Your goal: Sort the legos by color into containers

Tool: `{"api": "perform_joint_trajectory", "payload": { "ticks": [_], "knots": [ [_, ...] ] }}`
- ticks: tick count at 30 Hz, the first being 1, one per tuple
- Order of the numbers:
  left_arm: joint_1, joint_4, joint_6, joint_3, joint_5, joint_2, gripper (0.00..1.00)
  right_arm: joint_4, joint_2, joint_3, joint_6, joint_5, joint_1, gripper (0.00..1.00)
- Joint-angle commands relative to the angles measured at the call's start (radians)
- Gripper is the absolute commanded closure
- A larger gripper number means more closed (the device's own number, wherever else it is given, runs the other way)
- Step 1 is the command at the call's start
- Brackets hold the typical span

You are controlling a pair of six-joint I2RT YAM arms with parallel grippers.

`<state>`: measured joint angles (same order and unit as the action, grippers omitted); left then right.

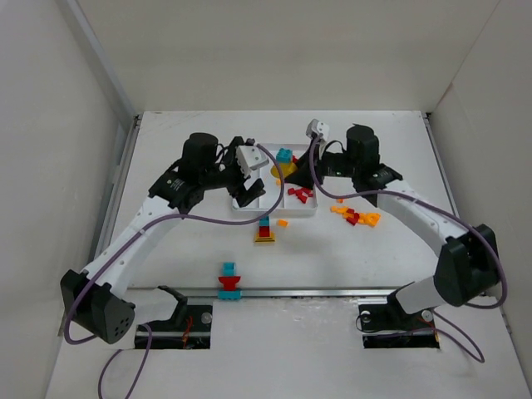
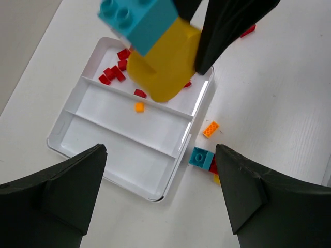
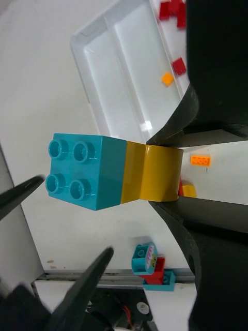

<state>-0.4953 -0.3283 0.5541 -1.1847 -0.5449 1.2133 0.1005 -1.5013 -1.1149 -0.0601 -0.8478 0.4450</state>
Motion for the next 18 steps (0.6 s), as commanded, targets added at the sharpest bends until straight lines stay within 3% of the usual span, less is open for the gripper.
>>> {"api": "perform_joint_trajectory", "payload": {
  "ticks": [1,4,11,15,18],
  "knots": [
    [0.000,0.021,0.038,0.019,-0.064,-0.026,0.17,-0.066,0.110,-0.002,-0.174,-0.057,0.015,1.00],
    [0.000,0.031,0.038,0.019,-0.104,-0.026,0.10,-0.119,0.133,0.007,-0.228,-0.068,0.047,1.00],
    [0.000,0.044,0.116,0.008,-0.326,-0.017,0.10,-0.183,0.142,-0.002,-0.314,-0.047,0.116,1.00],
    [0.000,0.009,0.184,0.029,-0.371,-0.055,0.18,-0.183,0.142,-0.011,-0.314,-0.057,0.126,1.00],
    [-0.011,0.009,0.184,0.039,-0.371,-0.055,0.36,-0.183,0.151,-0.020,-0.323,-0.057,0.136,1.00]
  ]
}}
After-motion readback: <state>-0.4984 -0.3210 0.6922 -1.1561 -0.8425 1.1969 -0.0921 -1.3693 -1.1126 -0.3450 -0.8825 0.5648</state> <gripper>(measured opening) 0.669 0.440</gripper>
